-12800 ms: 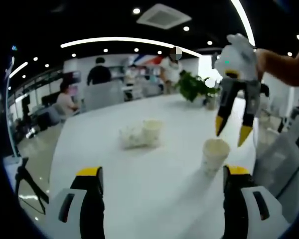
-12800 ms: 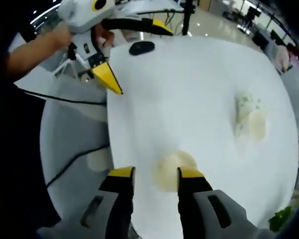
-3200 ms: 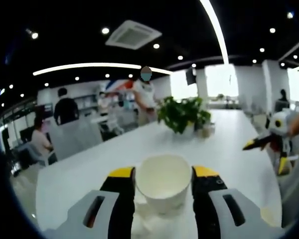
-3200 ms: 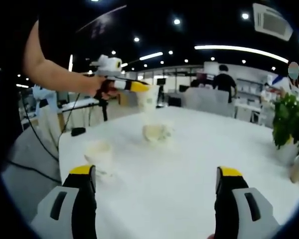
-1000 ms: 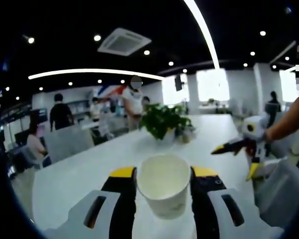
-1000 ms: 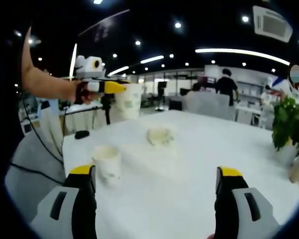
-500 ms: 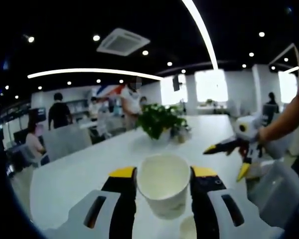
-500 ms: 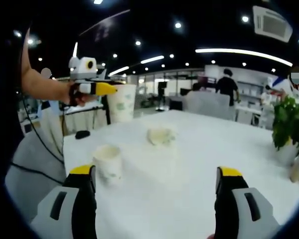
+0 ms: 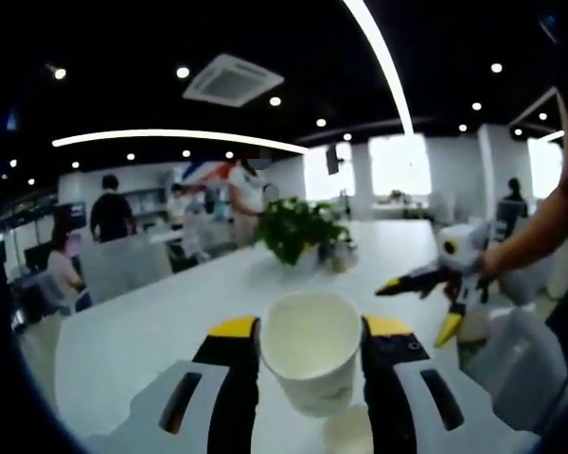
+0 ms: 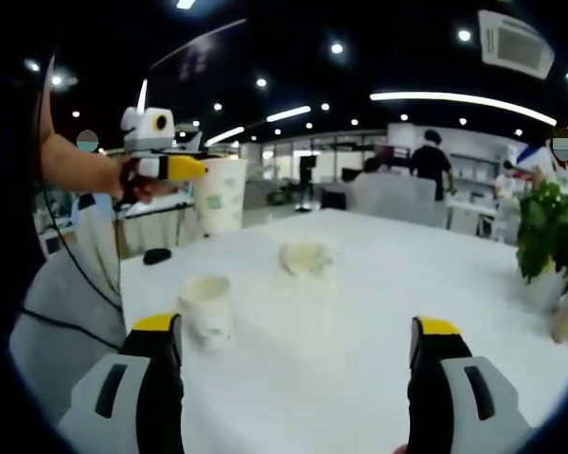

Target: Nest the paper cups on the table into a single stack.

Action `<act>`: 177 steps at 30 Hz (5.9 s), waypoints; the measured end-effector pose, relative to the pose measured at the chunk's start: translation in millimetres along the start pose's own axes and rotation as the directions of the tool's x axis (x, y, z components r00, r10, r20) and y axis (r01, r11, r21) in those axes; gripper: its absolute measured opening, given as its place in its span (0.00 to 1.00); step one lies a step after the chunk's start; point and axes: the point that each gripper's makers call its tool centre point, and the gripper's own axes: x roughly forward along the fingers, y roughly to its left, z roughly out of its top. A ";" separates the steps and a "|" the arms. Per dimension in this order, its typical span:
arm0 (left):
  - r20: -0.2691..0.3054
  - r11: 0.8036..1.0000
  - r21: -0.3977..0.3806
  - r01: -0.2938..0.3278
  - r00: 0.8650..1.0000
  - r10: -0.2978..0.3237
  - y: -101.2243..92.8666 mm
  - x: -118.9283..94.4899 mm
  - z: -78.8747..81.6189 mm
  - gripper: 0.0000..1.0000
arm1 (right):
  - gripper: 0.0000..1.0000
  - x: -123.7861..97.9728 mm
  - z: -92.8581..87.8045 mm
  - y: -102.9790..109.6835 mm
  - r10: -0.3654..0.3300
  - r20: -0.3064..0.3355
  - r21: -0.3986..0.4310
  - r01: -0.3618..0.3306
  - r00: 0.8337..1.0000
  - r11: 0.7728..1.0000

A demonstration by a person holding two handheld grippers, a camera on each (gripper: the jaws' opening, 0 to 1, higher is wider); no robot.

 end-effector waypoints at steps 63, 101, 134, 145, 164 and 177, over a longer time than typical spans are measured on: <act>-0.015 1.000 -0.020 -0.007 1.000 0.006 -33.4 -8.8 -31.9 0.40 | 0.98 3.6 -13.7 4.7 0.007 -0.013 0.029 -0.007 1.000 1.000; -0.072 0.998 -0.046 -0.034 0.997 0.031 -36.1 3.8 -88.9 0.40 | 0.98 4.9 -14.3 8.2 0.009 -0.017 0.038 -0.009 1.000 0.999; -0.234 0.999 0.026 0.028 0.972 -0.021 -49.3 3.5 -140.0 0.44 | 0.98 5.7 -14.9 14.5 0.020 -0.015 0.040 -0.019 1.000 0.999; -0.191 1.000 -0.030 0.008 0.981 -0.013 -39.9 -0.2 -126.9 0.59 | 0.98 6.3 -11.4 11.1 0.018 -0.011 0.038 -0.017 1.000 0.999; -0.181 0.987 -0.082 -0.141 0.976 0.124 33.4 -58.5 -101.7 0.96 | 1.00 8.0 7.7 -14.5 -0.002 -0.003 -0.004 0.002 1.000 1.000; -0.207 0.960 -0.119 -0.252 0.952 0.224 55.9 -115.3 -126.5 0.98 | 1.00 7.4 10.2 -22.5 -0.011 -0.009 -0.016 0.011 1.000 1.000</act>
